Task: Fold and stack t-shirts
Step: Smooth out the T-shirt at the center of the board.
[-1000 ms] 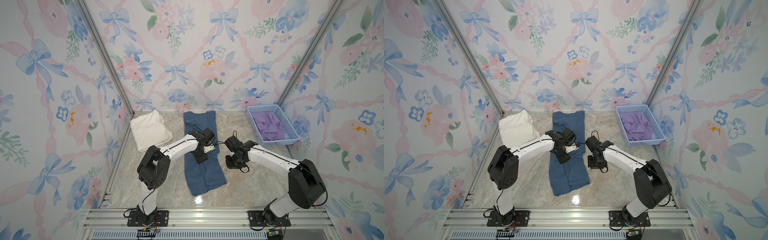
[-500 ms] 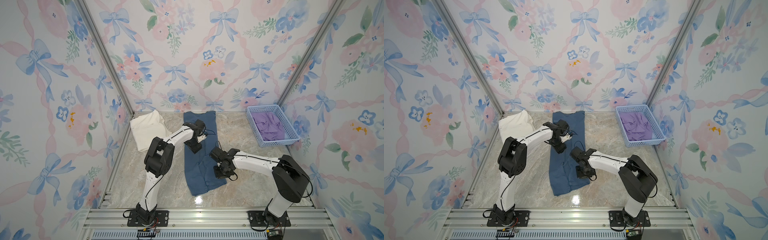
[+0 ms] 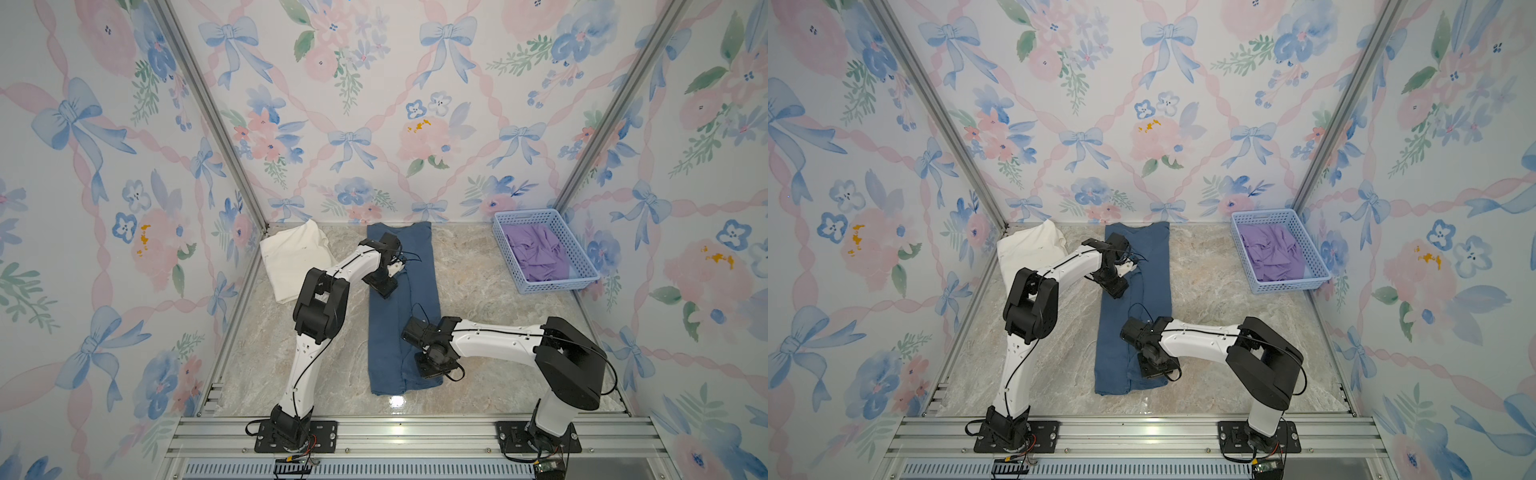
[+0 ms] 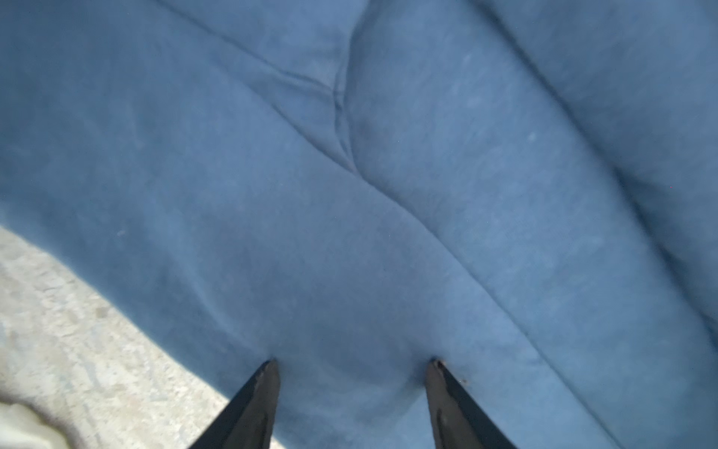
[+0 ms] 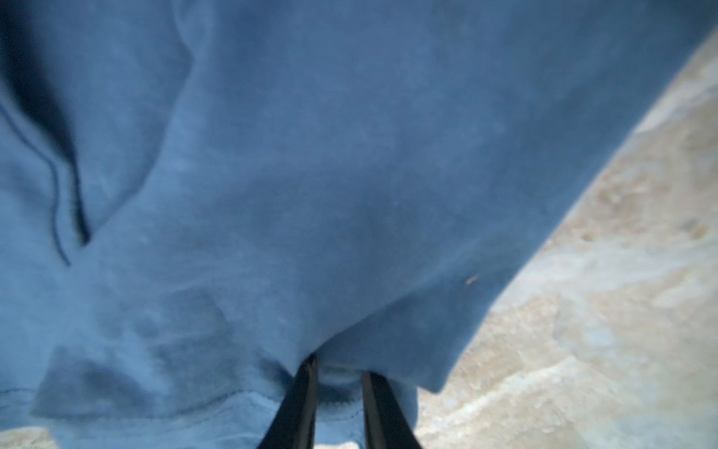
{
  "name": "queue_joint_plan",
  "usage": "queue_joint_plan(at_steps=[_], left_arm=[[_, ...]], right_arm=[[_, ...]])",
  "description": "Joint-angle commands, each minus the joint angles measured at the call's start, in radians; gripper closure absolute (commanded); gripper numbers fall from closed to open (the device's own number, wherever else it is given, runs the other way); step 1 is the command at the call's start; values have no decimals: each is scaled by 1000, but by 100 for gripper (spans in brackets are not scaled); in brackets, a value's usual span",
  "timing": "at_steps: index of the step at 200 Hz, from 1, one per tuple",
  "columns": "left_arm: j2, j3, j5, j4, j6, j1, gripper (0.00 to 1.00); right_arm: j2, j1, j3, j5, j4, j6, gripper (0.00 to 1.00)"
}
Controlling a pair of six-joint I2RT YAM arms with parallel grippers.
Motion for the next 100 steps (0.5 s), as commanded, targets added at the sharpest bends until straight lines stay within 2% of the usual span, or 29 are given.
queue_joint_plan(at_steps=[1,39,100], left_arm=[[53,9,-21,-17,13,-3,35],[73,29,-51,-20,28,15,35],[-33,-11,-32,-19,42,19,35]], right_arm=[[23,37,-52,-19,-73,45,75],[-19,40,-84,-8,-88,47,75],[-74,15,37,148,-196,-8,74]])
